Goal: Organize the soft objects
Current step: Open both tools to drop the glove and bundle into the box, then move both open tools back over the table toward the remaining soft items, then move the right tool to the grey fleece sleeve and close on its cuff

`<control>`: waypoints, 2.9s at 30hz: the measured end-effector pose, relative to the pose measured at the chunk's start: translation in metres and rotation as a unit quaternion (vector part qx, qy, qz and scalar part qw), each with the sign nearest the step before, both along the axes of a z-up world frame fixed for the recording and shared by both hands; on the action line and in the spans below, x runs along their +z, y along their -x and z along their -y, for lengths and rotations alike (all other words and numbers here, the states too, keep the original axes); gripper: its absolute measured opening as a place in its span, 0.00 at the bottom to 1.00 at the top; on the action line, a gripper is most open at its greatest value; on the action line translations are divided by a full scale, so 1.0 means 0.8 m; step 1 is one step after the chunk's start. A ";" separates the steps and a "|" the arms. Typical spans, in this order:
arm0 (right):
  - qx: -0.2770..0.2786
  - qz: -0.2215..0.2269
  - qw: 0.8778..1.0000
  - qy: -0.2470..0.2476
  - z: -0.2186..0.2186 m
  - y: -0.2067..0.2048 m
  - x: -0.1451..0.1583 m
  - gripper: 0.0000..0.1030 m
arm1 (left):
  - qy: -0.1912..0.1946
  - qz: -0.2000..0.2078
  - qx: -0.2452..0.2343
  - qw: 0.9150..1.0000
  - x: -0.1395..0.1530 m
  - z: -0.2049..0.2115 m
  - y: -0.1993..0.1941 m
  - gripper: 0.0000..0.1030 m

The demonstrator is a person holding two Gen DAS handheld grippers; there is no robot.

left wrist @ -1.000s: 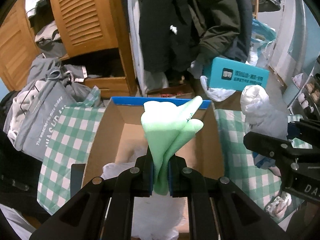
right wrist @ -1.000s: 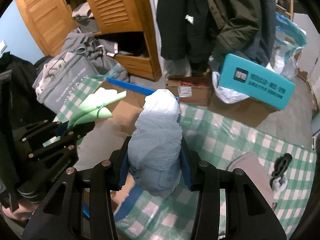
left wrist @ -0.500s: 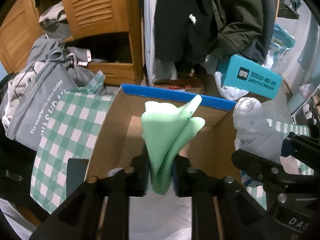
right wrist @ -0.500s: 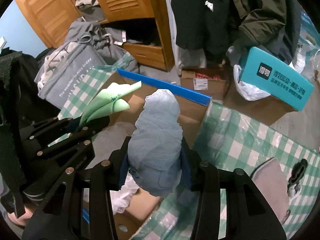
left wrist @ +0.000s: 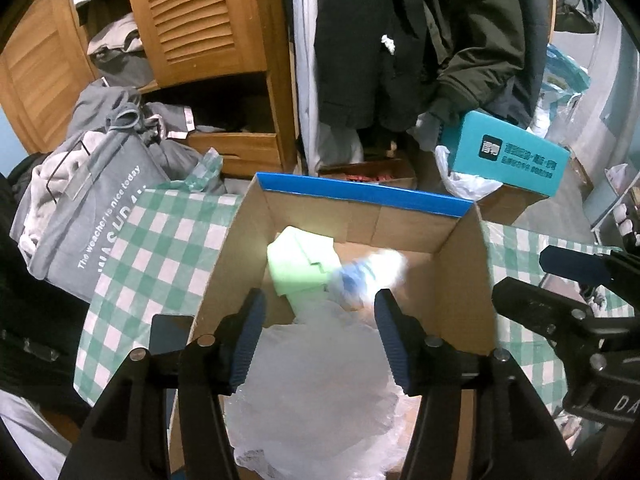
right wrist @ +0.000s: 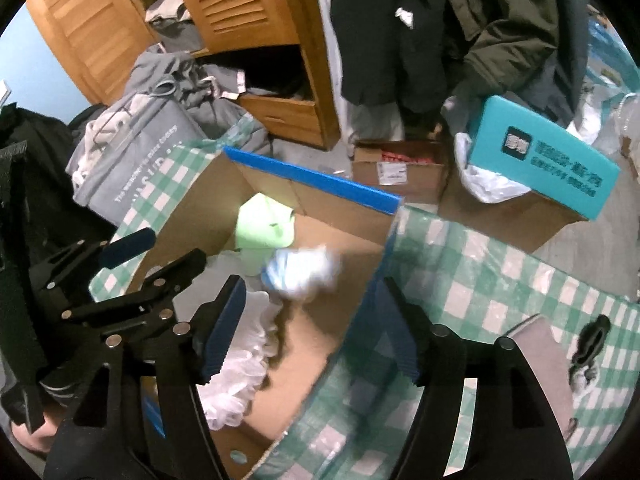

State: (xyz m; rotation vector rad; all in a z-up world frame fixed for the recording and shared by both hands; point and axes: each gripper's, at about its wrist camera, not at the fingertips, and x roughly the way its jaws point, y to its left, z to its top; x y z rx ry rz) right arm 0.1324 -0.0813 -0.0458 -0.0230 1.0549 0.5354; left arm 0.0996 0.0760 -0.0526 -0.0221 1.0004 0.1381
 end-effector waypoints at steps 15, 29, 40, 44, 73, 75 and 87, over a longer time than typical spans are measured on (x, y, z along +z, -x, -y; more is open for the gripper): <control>-0.043 0.001 0.999 0.006 0.061 0.027 0.011 0.72 | -0.017 0.015 -0.054 0.998 0.021 0.049 0.027 0.66; -0.092 -0.003 0.995 0.037 0.149 0.072 0.008 0.72 | -0.003 0.012 -0.099 0.995 0.024 0.094 0.043 0.67; -0.118 -0.002 0.991 0.055 0.210 0.116 0.007 0.73 | -0.008 0.006 -0.149 0.989 0.022 0.153 0.059 0.71; -0.135 -0.010 0.988 0.070 0.236 0.129 -0.006 0.73 | -0.009 -0.004 -0.171 0.985 0.015 0.182 0.066 0.72; -0.199 -0.130 0.961 0.144 0.348 0.183 -0.124 0.77 | -0.039 -0.100 -0.243 0.964 -0.083 0.307 0.098 0.72; -0.193 -0.136 0.960 0.150 0.347 0.185 -0.129 0.77 | -0.042 -0.103 -0.246 0.963 -0.086 0.310 0.099 0.72; -0.161 -0.175 0.961 0.141 0.320 0.174 -0.169 0.77 | -0.049 -0.113 -0.241 0.963 -0.093 0.306 0.095 0.72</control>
